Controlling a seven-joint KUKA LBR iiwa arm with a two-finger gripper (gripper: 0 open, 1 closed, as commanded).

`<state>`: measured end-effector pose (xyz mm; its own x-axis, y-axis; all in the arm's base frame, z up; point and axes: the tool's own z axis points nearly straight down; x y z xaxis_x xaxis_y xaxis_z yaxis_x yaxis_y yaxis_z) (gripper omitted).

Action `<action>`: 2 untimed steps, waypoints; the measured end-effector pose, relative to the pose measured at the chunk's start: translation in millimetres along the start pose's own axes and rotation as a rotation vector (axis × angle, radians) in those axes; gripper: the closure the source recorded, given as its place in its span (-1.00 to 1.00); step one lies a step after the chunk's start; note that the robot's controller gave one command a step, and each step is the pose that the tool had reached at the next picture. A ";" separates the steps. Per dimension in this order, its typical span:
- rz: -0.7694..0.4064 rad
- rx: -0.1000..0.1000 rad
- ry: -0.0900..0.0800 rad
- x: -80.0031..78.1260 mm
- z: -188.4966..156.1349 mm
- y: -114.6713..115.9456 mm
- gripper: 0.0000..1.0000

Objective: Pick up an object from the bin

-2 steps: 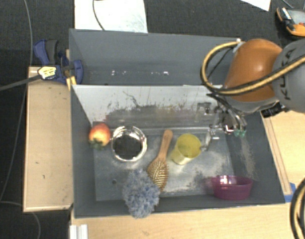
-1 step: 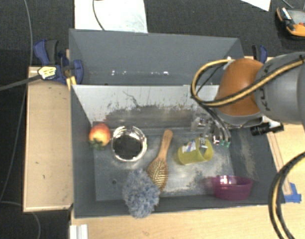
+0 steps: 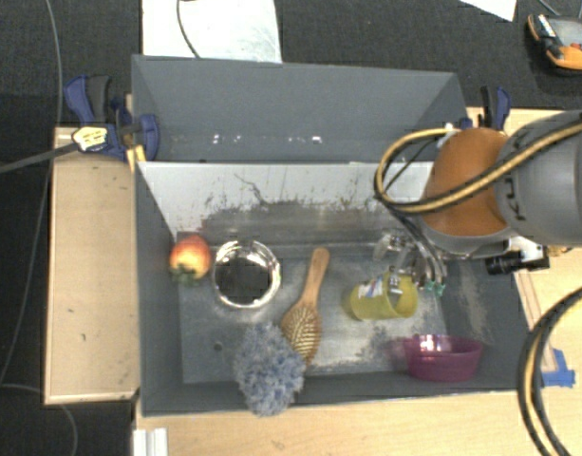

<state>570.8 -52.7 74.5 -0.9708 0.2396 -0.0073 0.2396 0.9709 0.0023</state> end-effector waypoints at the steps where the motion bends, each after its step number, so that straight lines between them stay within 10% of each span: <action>1: -0.002 -0.001 -0.003 -13.7 3.0 -10.5 1.00; 2: -0.002 -0.001 -0.003 -13.7 3.0 -10.5 1.00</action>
Offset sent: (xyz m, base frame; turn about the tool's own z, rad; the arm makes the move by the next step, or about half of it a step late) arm 0.0000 0.0000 0.0000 0.0000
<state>581.6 -66.2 71.6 -0.9714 0.2373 -0.0101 0.2373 0.9714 0.0031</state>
